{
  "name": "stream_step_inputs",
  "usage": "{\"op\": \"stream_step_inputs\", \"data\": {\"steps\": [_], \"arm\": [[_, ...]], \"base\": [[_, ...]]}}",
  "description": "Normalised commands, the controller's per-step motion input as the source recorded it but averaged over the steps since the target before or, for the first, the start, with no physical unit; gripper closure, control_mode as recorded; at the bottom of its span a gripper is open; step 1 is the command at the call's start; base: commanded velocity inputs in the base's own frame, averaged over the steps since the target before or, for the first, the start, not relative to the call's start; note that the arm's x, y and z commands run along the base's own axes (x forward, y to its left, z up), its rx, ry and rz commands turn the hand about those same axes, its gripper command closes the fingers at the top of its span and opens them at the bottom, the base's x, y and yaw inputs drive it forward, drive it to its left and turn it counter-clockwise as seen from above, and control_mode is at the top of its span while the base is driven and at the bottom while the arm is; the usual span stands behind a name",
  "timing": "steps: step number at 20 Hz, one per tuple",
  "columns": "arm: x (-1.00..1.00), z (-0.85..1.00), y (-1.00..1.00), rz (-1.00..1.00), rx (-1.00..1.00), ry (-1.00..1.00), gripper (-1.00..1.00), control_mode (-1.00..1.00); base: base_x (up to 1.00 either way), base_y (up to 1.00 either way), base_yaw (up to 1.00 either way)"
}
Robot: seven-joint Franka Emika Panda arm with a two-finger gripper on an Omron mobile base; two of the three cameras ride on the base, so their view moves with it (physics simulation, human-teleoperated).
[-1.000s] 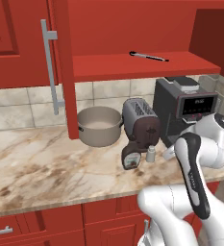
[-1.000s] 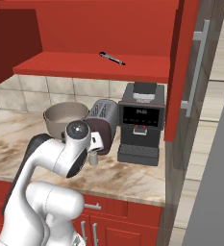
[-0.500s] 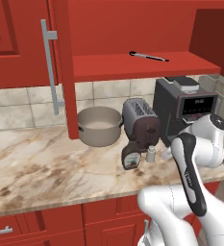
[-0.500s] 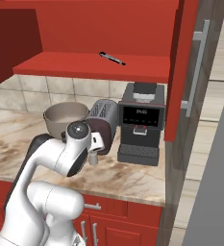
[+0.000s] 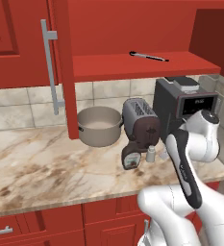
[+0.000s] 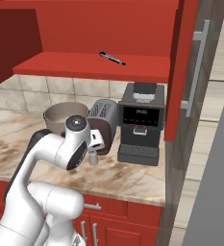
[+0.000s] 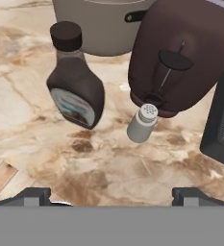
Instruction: Pick the shaker and syrup bottle from the counter and place them in the cabinet.
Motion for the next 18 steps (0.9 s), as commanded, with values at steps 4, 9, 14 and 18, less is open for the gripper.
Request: {"op": "stream_step_inputs", "data": {"steps": [4,9,14,18], "arm": [[0.12,-0.13,0.0,0.0,-0.04,0.01,-1.0,-1.0],[0.14,-0.18,0.0,0.0,-0.02,0.0,-1.0,-1.0],[0.16,-0.21,0.0,0.0,0.0,0.0,-1.0,-1.0],[0.16,-0.21,0.0,0.0,0.0,-0.02,-1.0,-1.0]], "base": [[0.0,0.0,0.0],[0.0,0.0,0.0],[0.0,0.0,0.0],[0.0,0.0,0.0]]}}
